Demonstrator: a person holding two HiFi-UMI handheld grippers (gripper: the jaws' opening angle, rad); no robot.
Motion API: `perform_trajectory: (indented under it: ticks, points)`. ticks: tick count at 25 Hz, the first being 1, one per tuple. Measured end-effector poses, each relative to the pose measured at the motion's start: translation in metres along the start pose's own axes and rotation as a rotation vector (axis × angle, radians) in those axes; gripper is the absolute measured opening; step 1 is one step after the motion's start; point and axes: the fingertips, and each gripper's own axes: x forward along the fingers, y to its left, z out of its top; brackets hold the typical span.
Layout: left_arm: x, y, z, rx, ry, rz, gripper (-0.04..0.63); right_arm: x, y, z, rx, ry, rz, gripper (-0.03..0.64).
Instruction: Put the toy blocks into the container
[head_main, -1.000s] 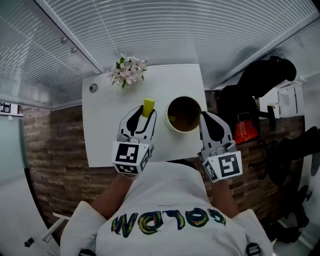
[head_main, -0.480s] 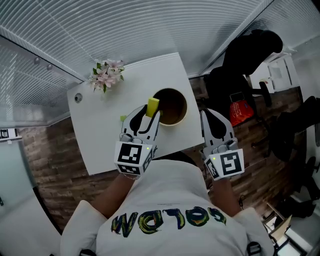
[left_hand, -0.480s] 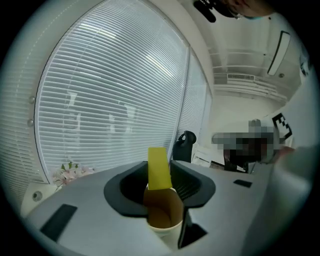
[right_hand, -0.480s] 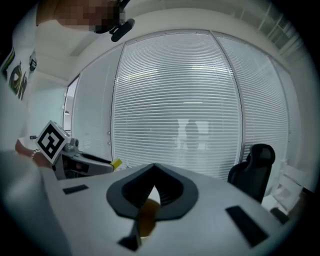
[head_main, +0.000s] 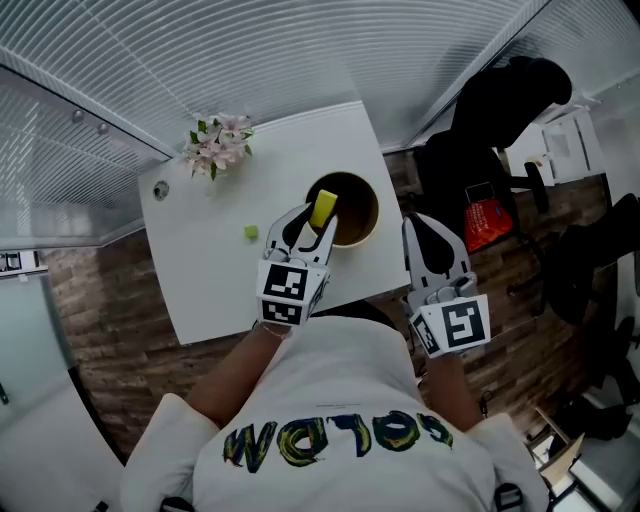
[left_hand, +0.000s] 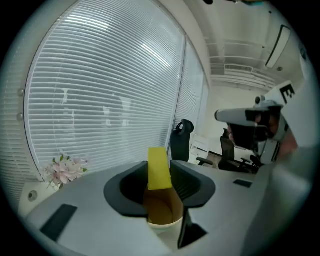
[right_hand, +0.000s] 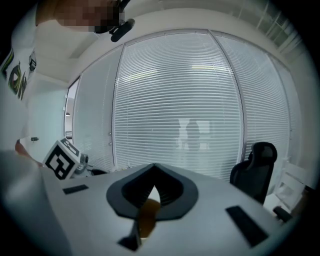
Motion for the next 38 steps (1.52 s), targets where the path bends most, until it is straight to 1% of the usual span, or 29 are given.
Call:
perform_trajectory:
  ticks: [3,6,9,14,17,18,20,23,27,32,35,38]
  points:
    - [0.023,0.0,-0.023,0.035,0.055,-0.006,0.15,0.001,0.002,-0.001,-0.001,-0.004,0.005,0.008]
    - [0.045,-0.004,-0.038,0.055,0.096,-0.027,0.15,-0.002,0.002,-0.001,0.0,-0.004,0.002,0.008]
    - [0.065,-0.01,-0.048,0.076,0.128,-0.05,0.149,-0.006,0.0,-0.001,0.003,-0.002,-0.004,0.008]
    - [0.09,-0.012,-0.064,0.086,0.18,-0.074,0.15,-0.009,-0.004,-0.004,0.009,0.002,-0.017,0.008]
    - [0.097,-0.017,-0.063,0.101,0.186,-0.101,0.155,-0.01,-0.005,-0.005,0.013,0.003,-0.018,0.008]
    - [0.098,-0.018,-0.063,0.102,0.182,-0.111,0.157,-0.01,-0.005,-0.005,0.013,0.004,-0.016,0.008]
    - [0.097,-0.019,-0.06,0.105,0.169,-0.119,0.197,-0.009,-0.005,-0.006,0.012,0.005,-0.012,0.008]
    - [0.088,-0.019,-0.053,0.094,0.152,-0.11,0.201,-0.009,-0.003,-0.006,0.013,0.006,0.0,0.008]
    - [0.07,-0.006,-0.042,0.057,0.108,-0.075,0.173,-0.003,0.006,-0.003,0.004,-0.001,0.029,0.008]
    - [0.034,0.016,-0.025,-0.024,0.042,-0.024,0.139,0.008,0.018,-0.001,-0.005,-0.003,0.075,0.008]
    - [0.008,0.033,-0.015,-0.061,-0.012,0.02,0.125,0.016,0.029,0.001,-0.015,-0.004,0.106,0.006]
    - [-0.022,0.048,-0.001,-0.096,-0.071,0.062,0.093,0.025,0.042,0.005,-0.029,-0.007,0.143,0.008]
